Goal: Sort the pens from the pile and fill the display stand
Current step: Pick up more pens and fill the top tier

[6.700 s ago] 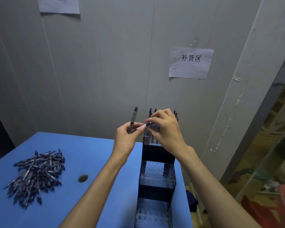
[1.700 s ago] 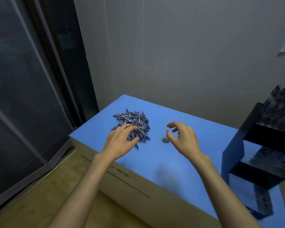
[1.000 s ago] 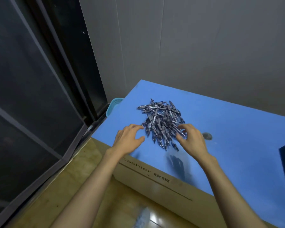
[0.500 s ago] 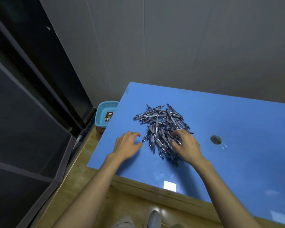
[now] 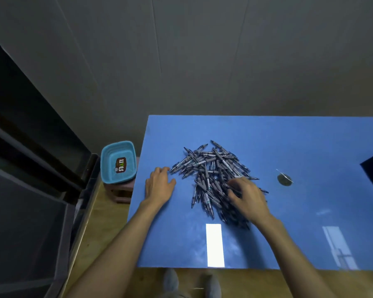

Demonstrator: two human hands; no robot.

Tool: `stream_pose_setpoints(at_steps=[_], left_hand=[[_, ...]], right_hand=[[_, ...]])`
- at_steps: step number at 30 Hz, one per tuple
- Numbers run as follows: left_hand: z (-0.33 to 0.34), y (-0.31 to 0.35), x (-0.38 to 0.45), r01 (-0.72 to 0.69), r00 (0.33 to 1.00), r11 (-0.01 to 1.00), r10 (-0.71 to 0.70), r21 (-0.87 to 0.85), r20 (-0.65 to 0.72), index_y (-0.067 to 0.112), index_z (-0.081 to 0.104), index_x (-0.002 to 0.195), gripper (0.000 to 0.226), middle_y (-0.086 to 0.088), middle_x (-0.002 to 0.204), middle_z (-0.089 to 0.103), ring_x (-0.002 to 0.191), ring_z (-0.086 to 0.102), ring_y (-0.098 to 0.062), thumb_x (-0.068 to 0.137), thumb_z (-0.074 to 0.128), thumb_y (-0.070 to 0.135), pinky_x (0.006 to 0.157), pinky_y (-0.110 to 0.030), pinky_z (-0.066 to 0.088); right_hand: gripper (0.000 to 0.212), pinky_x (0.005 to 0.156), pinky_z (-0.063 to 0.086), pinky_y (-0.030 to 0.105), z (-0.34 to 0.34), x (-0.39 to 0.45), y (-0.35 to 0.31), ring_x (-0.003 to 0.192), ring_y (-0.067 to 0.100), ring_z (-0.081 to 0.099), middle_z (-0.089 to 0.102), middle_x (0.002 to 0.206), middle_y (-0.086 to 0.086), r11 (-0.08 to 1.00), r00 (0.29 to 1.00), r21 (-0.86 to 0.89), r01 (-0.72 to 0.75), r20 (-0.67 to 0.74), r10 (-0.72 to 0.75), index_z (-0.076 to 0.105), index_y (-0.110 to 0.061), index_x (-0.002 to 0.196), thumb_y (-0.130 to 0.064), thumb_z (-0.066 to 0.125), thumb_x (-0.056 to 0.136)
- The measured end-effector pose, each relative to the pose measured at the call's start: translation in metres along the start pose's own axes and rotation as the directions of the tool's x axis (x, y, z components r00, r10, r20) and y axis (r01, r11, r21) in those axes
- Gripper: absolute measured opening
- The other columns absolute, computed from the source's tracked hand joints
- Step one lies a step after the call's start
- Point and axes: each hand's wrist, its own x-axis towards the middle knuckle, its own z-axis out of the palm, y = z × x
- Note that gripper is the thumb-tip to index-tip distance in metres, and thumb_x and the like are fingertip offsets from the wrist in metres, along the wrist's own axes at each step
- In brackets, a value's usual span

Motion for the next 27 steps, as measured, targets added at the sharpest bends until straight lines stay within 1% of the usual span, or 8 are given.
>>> stream_pose_setpoints(at_steps=[4,9,16,19,21,22,23,27], left_hand=[[-0.001,-0.001,0.032,-0.064,0.998,0.997,0.063,0.033,0.024,0.015,0.053,0.141,0.048,-0.011,0.138,0.053,0.129,0.047,-0.033,0.100,0.056,0.039,0.104,-0.046,0.042],[0.001,0.012,0.061,-0.140,0.989,0.989,0.138,0.054,0.051,0.017,0.056,0.138,0.046,-0.009,0.135,0.055,0.127,0.047,-0.031,0.101,0.055,0.044,0.101,-0.044,0.043],[0.008,0.034,0.080,-0.169,0.985,0.985,0.170,-0.045,0.027,0.016,0.060,0.130,0.042,-0.008,0.127,0.058,0.120,0.051,-0.029,0.101,0.053,0.046,0.096,-0.043,0.045],[0.011,0.042,0.090,-0.093,0.996,0.982,0.090,-0.167,-0.027,0.017,0.064,0.111,0.036,-0.006,0.116,0.063,0.111,0.059,-0.029,0.098,0.055,0.050,0.092,-0.044,0.049],[0.012,0.049,0.095,0.005,1.000,0.967,-0.009,-0.256,-0.016,0.022,0.064,0.078,0.039,-0.002,0.089,0.068,0.092,0.066,-0.030,0.095,0.055,0.056,0.084,-0.042,0.054],[0.012,0.053,0.096,0.057,0.998,0.955,-0.060,-0.290,0.000,0.021,0.055,0.061,0.050,0.000,0.070,0.062,0.079,0.066,-0.030,0.093,0.057,0.059,0.078,-0.040,0.054],[0.013,0.057,0.097,0.106,0.994,0.946,-0.106,-0.306,0.016,0.019,0.046,0.053,0.058,0.002,0.059,0.056,0.068,0.064,-0.028,0.090,0.059,0.061,0.075,-0.037,0.052],[0.018,0.069,0.106,0.274,0.961,0.885,-0.264,-0.375,0.081,0.019,0.051,0.059,0.050,0.001,0.064,0.064,0.074,0.062,-0.022,0.080,0.070,0.061,0.084,-0.038,0.041]], right_hand=[[0.024,0.079,0.047,0.030,0.000,0.002,-0.002,0.101,0.021,0.063,0.068,0.110,-0.002,0.998,0.997,-0.006,-0.069,-0.035,0.068,0.069,-0.021,0.110,-0.020,0.065,0.087],[0.029,0.083,0.049,0.032,-0.003,0.000,0.003,0.105,0.017,0.063,0.067,0.113,-0.006,0.989,0.988,-0.002,-0.147,-0.046,0.147,0.069,-0.028,0.115,-0.020,0.063,0.088],[0.021,0.083,0.051,0.034,-0.010,-0.006,0.017,0.102,0.021,0.065,0.067,0.112,-0.005,0.984,0.980,-0.019,-0.179,-0.088,0.177,0.068,-0.024,0.107,-0.018,0.065,0.087],[0.019,0.083,0.052,0.037,-0.011,-0.008,0.022,0.100,0.023,0.066,0.067,0.110,-0.004,0.980,0.975,-0.015,-0.201,-0.102,0.198,0.068,-0.024,0.106,-0.020,0.066,0.088],[0.019,0.083,0.053,0.039,-0.011,-0.010,0.025,0.100,0.023,0.066,0.067,0.109,-0.004,0.977,0.971,-0.009,-0.215,-0.107,0.212,0.069,-0.023,0.106,-0.020,0.066,0.088],[0.018,0.083,0.053,0.039,-0.012,-0.011,0.026,0.100,0.022,0.066,0.066,0.108,-0.004,0.975,0.970,-0.007,-0.220,-0.111,0.218,0.068,-0.023,0.106,-0.021,0.066,0.088],[0.018,0.084,0.053,0.039,-0.012,-0.013,0.027,0.100,0.021,0.066,0.066,0.106,-0.005,0.974,0.968,-0.003,-0.224,-0.112,0.223,0.068,-0.023,0.106,-0.021,0.066,0.089],[0.017,0.083,0.051,0.034,-0.015,-0.018,0.035,0.098,0.018,0.066,0.066,0.104,-0.004,0.970,0.965,-0.006,-0.242,-0.106,0.240,0.069,-0.020,0.106,-0.019,0.065,0.089]])
